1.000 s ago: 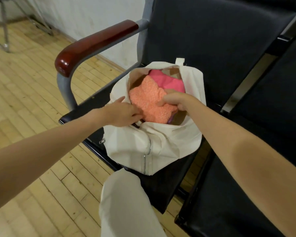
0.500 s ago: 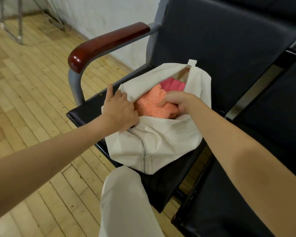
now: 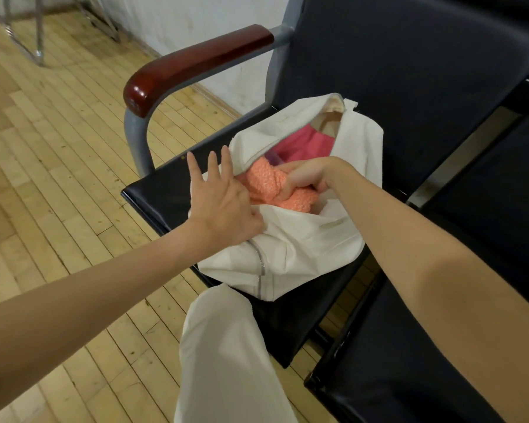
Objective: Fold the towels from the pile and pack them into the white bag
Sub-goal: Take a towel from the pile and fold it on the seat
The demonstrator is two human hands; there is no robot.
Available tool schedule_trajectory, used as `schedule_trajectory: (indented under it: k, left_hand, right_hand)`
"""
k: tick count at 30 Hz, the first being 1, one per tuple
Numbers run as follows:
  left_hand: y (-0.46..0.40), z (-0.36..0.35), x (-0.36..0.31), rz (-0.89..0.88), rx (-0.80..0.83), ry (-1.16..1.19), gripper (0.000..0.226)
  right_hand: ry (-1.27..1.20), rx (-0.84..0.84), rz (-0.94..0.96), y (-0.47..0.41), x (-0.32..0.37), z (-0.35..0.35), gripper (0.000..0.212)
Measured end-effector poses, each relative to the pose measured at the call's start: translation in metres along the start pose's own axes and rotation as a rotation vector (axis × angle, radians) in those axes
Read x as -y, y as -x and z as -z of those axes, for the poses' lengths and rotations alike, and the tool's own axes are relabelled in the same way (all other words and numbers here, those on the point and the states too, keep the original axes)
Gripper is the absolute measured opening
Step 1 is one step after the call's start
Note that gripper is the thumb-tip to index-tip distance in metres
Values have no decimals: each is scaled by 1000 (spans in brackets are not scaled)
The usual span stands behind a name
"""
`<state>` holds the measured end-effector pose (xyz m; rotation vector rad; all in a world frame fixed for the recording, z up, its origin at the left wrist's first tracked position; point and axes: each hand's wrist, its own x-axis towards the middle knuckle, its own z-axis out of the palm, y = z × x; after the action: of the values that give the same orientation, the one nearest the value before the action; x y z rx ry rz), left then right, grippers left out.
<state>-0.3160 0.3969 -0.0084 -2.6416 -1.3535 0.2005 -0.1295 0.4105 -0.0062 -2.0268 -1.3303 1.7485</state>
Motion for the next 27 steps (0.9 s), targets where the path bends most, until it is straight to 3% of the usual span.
schedule_trajectory:
  k: [5, 9, 11, 14, 16, 18, 20, 24, 26, 27]
  left_hand:
    - [-4, -6, 7, -20, 21, 111, 65]
    - [-4, -10, 6, -58, -85, 223, 68]
    - [-4, -7, 4, -53, -123, 288, 72]
    - [-5, -1, 2, -38, -157, 349, 75]
    - [-6, -3, 3, -10, -142, 334, 79]
    - [-9, -11, 6, 13, -90, 284, 86]
    - [-13, -22, 9, 26, -43, 220, 95]
    - [-22, -29, 12, 63, 38, 212, 106]
    - [-27, -24, 9, 69, 56, 229, 107]
    - [-29, -21, 6, 72, 60, 236, 107]
  right_hand:
    - [182, -83, -48, -16, 1, -18, 36]
    - [450, -157, 14, -16, 0, -16, 48]
    - [554, -204, 50, -13, 0, -15, 43]
    - [436, -101, 8, -13, 2, -19, 22]
    - [428, -92, -22, -13, 3, -25, 37]
    - [514, -169, -24, -18, 3, -25, 43]
    - [519, -246, -13, -18, 2, -21, 34]
    - [276, -480, 141, -11, -8, -11, 47]
    - [155, -619, 278, -5, -13, -12, 34]
    - [113, -604, 294, -3, -15, -15, 23]
